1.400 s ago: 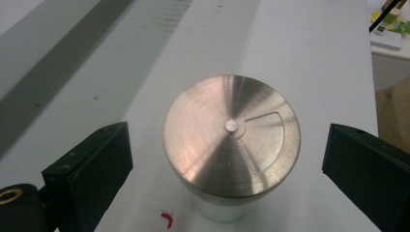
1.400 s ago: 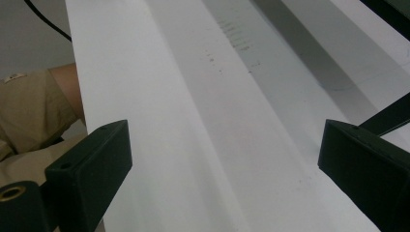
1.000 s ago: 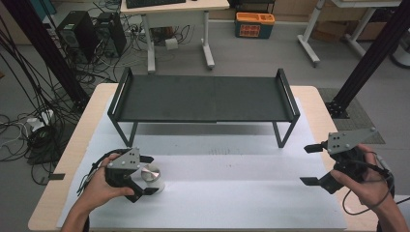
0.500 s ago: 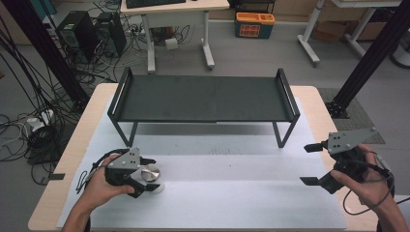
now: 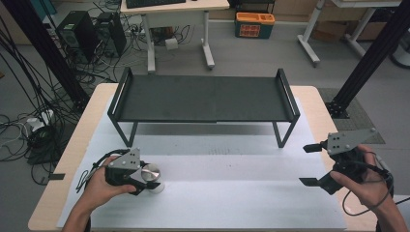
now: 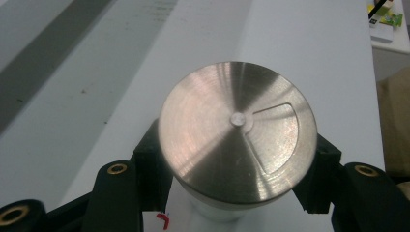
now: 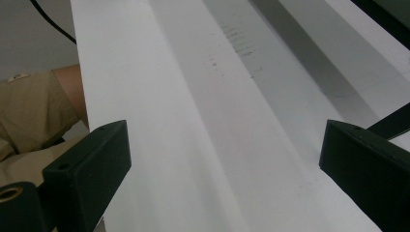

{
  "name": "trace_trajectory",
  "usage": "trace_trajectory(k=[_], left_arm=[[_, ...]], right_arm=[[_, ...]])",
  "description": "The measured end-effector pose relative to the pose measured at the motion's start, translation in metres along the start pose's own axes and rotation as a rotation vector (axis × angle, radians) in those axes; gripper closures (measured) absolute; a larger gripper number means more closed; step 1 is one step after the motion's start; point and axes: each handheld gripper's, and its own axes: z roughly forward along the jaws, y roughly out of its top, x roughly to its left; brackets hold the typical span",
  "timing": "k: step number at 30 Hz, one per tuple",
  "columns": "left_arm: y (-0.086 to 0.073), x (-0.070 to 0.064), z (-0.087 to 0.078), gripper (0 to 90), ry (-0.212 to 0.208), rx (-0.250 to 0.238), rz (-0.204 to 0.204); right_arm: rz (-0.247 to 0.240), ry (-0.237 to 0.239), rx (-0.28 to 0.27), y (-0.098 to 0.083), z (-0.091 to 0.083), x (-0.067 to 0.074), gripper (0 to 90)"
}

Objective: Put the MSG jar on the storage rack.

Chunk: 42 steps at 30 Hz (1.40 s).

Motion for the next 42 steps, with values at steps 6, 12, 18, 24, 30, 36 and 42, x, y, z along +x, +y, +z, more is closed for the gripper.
trace_trajectory(k=[6,12,18,24,30,36,42], left_arm=[[0.001,-0.003,-0.002,42.8,0.018,0.001,0.012],[0.014,-0.004,-0.017,42.8,0.03,-0.019,0.01],[0.059,0.002,-0.041,42.8,-0.003,-0.02,0.017],[0.116,0.011,-0.071,42.8,-0.015,-0.037,0.038],[0.18,0.022,-0.1,42.8,0.013,-0.097,0.09],[0.242,0.045,-0.104,42.8,0.018,-0.116,0.124],[0.281,0.076,-0.09,42.7,0.019,-0.173,0.123]], right_arm=[[0.005,0.007,0.005,0.0,0.001,0.0,3.2],[0.009,0.02,0.007,-0.001,-0.002,0.0,2.6],[0.012,0.027,-0.004,-0.003,-0.007,0.001,2.2],[0.014,0.048,0.013,-0.003,-0.004,0.0,2.4],[0.012,0.066,0.03,-0.002,-0.002,-0.004,2.3],[0.008,0.066,0.027,-0.002,-0.008,-0.011,2.3],[0.009,0.073,0.031,-0.003,-0.012,-0.016,2.3]])
